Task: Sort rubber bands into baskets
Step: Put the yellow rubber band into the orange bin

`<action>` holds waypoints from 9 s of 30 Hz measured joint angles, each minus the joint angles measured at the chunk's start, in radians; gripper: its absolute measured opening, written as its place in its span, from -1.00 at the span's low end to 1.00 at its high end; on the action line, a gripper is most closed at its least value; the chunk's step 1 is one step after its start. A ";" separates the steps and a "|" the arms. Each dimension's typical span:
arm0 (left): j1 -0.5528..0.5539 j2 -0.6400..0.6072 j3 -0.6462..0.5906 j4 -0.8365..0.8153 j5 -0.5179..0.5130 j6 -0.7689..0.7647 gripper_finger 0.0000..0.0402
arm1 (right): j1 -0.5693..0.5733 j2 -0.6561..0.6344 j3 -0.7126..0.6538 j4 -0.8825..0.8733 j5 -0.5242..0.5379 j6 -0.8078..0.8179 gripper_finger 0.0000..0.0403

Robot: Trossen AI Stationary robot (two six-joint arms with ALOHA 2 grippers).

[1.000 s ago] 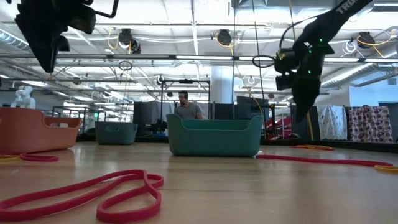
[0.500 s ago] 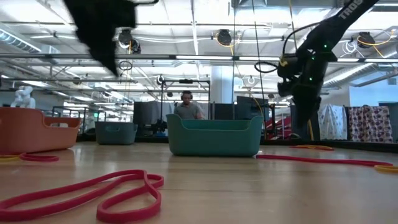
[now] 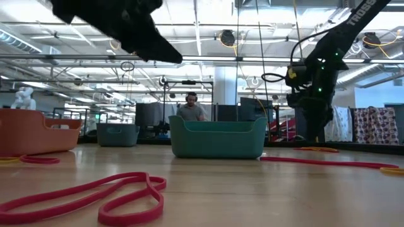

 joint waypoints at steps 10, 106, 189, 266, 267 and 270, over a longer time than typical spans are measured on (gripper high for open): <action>0.078 -0.042 -0.260 0.627 0.062 0.107 -0.63 | 0.006 0.053 0.000 -0.002 -0.007 0.007 -0.37; 0.150 -0.041 -0.298 0.610 0.255 0.082 -0.63 | 0.013 -0.386 0.138 -0.197 -0.010 0.151 -1.00; 0.337 0.870 0.841 0.257 0.410 0.376 0.03 | 0.208 -0.310 0.078 -0.166 -0.655 -0.188 -1.00; 0.380 0.614 0.840 -0.169 0.258 0.410 -0.95 | 0.429 -0.252 0.079 0.006 -0.054 -0.169 -0.98; 0.382 0.614 0.840 -0.193 0.238 0.420 -0.95 | 0.425 -0.252 0.079 -0.003 -0.028 -0.162 -0.99; 0.393 0.612 0.840 -0.251 0.194 0.426 -0.94 | 0.412 -0.252 0.079 -0.021 0.048 -0.149 -0.99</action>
